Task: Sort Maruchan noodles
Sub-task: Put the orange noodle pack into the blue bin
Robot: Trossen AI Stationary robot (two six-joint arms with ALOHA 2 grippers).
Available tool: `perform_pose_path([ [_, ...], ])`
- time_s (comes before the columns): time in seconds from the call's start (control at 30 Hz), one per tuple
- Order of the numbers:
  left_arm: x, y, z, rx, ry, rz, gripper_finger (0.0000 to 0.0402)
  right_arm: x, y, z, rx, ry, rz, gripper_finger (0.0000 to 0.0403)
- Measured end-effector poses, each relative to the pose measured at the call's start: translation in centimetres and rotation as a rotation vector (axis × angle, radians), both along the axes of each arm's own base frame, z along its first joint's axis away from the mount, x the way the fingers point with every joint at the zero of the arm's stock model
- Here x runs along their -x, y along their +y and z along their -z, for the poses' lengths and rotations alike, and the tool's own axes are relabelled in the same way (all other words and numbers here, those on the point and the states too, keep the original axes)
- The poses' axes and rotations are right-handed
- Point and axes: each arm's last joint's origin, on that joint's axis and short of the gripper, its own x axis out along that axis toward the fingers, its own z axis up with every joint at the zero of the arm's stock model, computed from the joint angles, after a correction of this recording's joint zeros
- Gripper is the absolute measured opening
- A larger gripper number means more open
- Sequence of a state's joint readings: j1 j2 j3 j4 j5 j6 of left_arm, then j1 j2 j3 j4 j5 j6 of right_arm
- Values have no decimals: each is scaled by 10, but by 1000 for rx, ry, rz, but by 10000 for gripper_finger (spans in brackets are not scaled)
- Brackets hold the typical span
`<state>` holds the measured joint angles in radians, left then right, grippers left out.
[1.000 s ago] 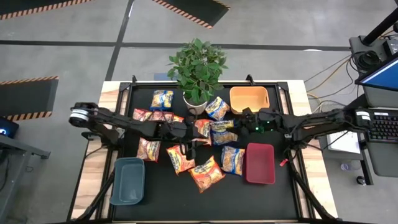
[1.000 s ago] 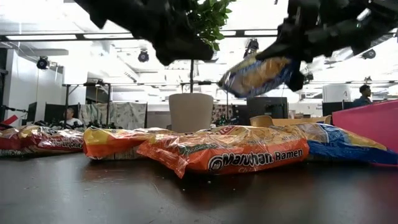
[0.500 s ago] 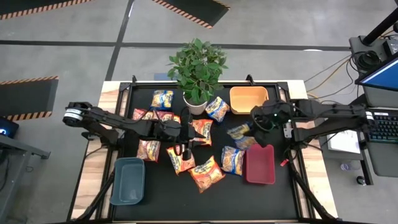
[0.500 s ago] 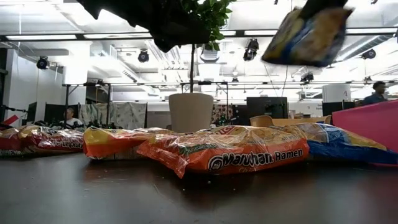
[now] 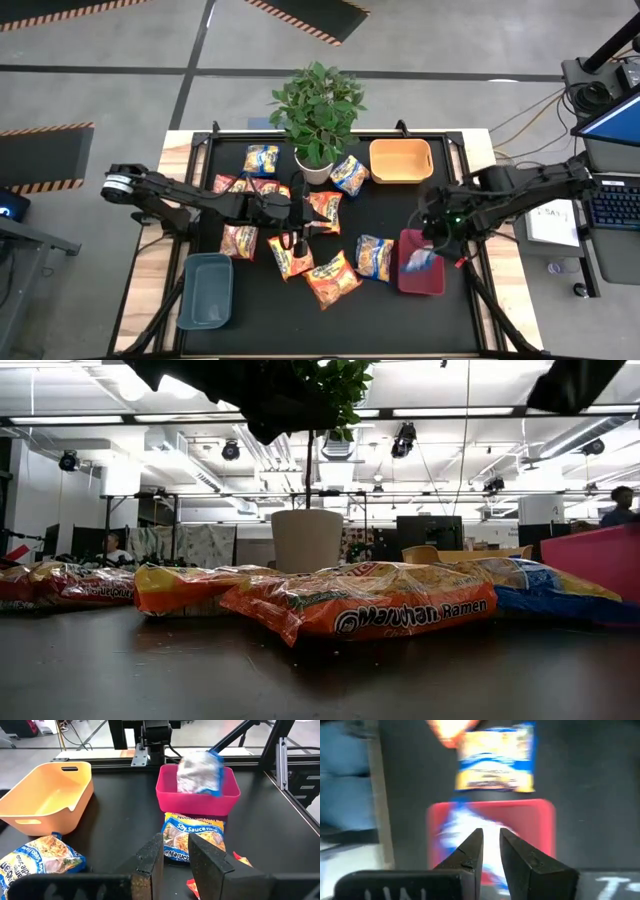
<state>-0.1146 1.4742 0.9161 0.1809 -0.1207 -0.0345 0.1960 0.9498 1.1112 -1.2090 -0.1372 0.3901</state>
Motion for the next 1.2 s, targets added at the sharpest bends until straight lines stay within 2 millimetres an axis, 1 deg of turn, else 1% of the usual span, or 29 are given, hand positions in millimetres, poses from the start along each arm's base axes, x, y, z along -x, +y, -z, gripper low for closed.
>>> perform_pose_path([
  [0.07,0,0,0,1,-4,0,75,-1,0,8,43,21,10,52],
  [0.13,0,0,-1,7,-7,-2,75,-2,0,13,47,35,11,52],
  [0.33,0,0,-1,26,-9,-9,75,-3,0,12,29,25,46,52],
  [0.4,0,0,0,38,-5,-14,75,-4,1,11,15,-16,63,52],
  [0.5,0,-1,0,69,-3,-25,75,-5,9,15,24,-100,32,52],
  [0.57,0,-2,0,86,-2,-28,75,-5,16,20,38,-159,7,52],
  [0.7,-2,-5,4,112,11,-30,75,-3,29,37,108,-241,-21,52],
  [0.83,-4,-8,10,141,28,-38,75,-6,39,53,273,-375,-30,52],
  [0.93,-5,-8,13,173,39,-52,75,-13,43,57,412,-529,-50,52],
  [1.07,-5,-8,15,217,54,-73,75,-23,48,55,523,-748,-147,52],
  [1.2,-5,-8,16,233,64,-82,75,-26,50,50,595,-917,-200,52],
])
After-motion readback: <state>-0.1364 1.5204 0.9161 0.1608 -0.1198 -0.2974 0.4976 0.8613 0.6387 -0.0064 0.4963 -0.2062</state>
